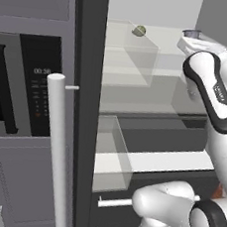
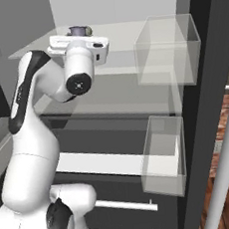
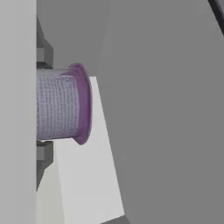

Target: Move the yogurt and eggplant from the second highest shelf to the top shelf to make space. Then, place the pitcher from the counter on the cleared second highest shelf.

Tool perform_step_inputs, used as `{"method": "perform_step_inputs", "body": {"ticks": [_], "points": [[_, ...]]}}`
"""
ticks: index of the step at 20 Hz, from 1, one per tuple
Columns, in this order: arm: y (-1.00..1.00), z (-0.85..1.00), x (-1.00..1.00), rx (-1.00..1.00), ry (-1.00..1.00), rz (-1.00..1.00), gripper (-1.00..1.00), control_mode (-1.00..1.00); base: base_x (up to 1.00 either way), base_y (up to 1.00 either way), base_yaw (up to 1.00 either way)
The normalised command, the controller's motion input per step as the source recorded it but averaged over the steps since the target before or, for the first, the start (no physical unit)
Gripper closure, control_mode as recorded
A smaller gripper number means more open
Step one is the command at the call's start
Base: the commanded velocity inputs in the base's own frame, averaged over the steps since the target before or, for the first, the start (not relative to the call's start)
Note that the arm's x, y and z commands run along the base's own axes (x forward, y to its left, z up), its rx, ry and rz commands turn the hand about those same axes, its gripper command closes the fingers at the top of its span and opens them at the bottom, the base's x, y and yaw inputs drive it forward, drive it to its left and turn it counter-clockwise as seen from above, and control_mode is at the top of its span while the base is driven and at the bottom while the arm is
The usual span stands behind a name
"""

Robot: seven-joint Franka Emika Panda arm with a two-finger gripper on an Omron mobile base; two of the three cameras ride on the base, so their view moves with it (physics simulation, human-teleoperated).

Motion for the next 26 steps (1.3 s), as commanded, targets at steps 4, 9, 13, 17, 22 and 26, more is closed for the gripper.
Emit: {"method": "perform_step_inputs", "body": {"ticks": [4, 9, 13, 17, 22, 26], "points": [[-0.08, -0.32, 0.50, 0.11, -0.10, 0.01, 1.00, -1.00, 0.00, 0.00, 0.00], [-0.01, -0.20, 0.66, 0.01, -0.02, 0.00, 1.00, -1.00, 0.00, 0.00, 0.00], [-0.01, -0.08, 0.76, 0.00, 0.00, 0.00, 1.00, -1.00, 0.00, 0.00, 0.00], [-0.11, -0.08, 0.78, 0.00, 0.00, 0.00, 1.00, -1.00, 0.00, 0.00, 0.00], [-0.33, -0.13, 0.72, 0.00, 0.00, 0.00, 1.00, -1.00, 0.00, 0.00, 0.00], [-0.38, -0.26, 0.63, 0.00, 0.00, 0.00, 1.00, -1.00, 0.00, 0.00, 0.00]]}}
